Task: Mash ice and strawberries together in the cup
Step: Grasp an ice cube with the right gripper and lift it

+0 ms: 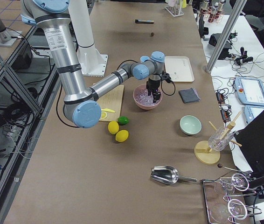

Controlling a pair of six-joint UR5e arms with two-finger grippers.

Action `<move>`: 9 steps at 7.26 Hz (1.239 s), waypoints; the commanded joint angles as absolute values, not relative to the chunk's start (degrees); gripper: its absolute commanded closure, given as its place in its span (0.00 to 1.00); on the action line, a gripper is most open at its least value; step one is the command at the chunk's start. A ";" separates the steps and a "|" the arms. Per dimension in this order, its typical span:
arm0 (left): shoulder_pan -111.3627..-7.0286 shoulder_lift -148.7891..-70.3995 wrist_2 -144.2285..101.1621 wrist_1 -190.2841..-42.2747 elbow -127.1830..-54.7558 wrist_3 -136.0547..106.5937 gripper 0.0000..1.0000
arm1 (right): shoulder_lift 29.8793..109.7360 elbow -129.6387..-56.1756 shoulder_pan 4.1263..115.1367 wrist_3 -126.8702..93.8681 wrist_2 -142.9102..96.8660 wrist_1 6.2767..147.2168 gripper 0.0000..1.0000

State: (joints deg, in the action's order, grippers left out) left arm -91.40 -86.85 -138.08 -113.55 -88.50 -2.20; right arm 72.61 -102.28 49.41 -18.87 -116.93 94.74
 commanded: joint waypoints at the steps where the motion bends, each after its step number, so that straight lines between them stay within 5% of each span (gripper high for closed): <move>1: -91.41 -86.57 -138.08 -113.55 -88.59 -2.11 0.02 | 72.86 -102.22 48.34 -18.55 -116.89 94.75 0.30; 9: -91.41 -86.48 -138.25 -113.64 -88.59 -2.02 0.02 | 72.86 -100.63 47.37 -18.72 -113.47 94.75 0.63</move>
